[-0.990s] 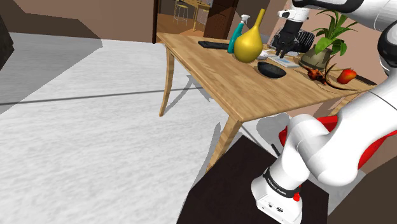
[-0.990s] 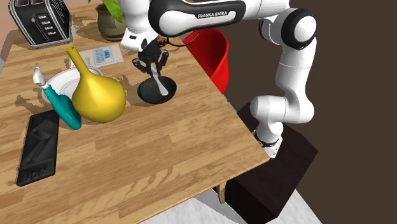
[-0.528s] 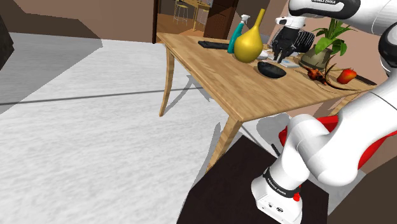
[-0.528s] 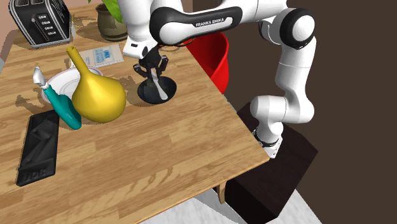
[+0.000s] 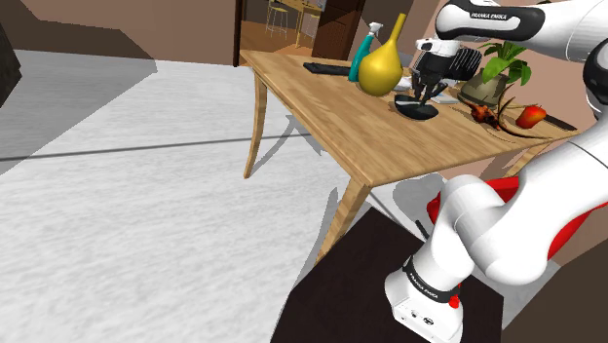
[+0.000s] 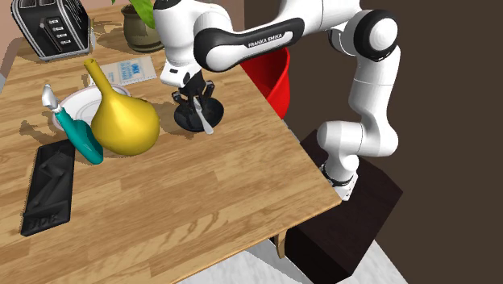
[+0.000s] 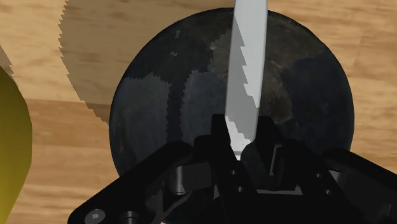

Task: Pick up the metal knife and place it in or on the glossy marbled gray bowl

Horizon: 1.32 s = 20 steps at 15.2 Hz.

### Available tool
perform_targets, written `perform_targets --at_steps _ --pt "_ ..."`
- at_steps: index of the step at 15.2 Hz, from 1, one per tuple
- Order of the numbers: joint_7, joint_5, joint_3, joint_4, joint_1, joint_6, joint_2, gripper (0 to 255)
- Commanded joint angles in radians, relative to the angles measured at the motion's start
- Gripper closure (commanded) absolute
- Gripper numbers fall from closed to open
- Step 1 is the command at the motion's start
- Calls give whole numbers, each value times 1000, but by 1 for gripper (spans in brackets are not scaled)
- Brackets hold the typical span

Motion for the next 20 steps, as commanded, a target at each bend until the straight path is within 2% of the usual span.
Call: perform_targets --at_steps 1,6,7,12,16,20 --pt "1 -1 -1 -7 -1 5 -1 255" --pt "1 -2 -1 -7 -1 5 -2 255" --pt "1 -1 -2 -6 0 4 -1 0" --pt "1 -2 -1 -7 -1 5 -2 0" --pt "-27 35 2 129 33 -108 33 0" --pt "-27 35 2 129 33 -108 33 0"
